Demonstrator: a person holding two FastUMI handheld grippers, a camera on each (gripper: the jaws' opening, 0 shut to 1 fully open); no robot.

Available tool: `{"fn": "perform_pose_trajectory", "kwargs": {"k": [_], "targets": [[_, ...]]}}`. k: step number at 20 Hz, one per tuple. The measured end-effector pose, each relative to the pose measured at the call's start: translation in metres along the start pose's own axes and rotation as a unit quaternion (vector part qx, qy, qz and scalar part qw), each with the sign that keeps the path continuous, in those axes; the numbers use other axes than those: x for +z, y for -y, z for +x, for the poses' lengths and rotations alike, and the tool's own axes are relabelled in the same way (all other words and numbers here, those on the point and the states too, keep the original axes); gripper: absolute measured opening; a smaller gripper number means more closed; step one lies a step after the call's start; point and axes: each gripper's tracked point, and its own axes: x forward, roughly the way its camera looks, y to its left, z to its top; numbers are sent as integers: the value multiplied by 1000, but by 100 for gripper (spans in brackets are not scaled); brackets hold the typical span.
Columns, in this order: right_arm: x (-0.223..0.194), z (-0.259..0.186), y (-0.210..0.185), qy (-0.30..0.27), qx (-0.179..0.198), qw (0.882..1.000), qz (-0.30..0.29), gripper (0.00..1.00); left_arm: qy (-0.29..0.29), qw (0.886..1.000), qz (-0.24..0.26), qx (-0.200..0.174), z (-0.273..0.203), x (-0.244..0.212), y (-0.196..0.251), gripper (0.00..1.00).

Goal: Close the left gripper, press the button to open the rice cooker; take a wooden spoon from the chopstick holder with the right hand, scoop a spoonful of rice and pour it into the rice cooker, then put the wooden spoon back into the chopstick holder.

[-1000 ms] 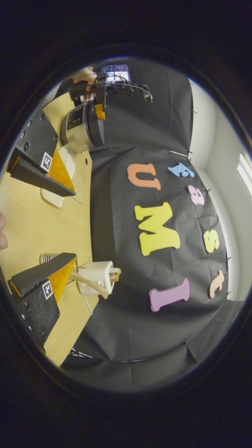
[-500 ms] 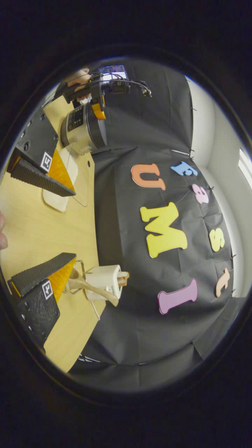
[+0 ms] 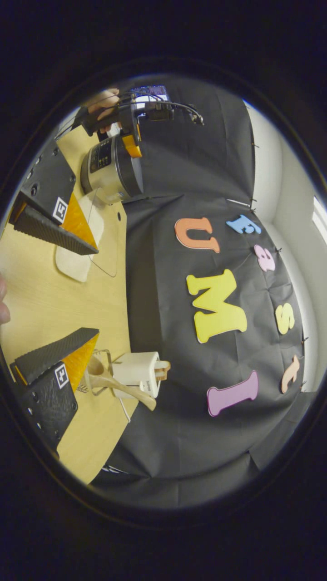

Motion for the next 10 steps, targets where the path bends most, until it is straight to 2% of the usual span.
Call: {"fn": "perform_pose_trajectory", "kwargs": {"k": [1,2,4,6,8,9,10], "targets": [[2,-1,0,2,-1,1000,-3,92,-3,1000,4,-3,0,1,1,95],[5,-3,-1,6,-3,1000,-4,96,-9,1000,3,-2,1,0,1,94],[12,-5,-4,15,-5,1000,-9,96,-19,999,-14,-22,-2,2,8,96],[20,-7,-6,28,-13,999,-13,96,2,999,-32,-41,-5,24,21,97],[29,-10,-10,42,-20,999,-18,96,26,998,-27,-46,-16,44,24,97],[35,-11,-12,49,-24,998,-19,92,38,998,-25,-50,-22,53,28,97],[42,-14,-16,57,-23,998,-14,95,49,997,-27,-56,-31,61,33,97]]}}
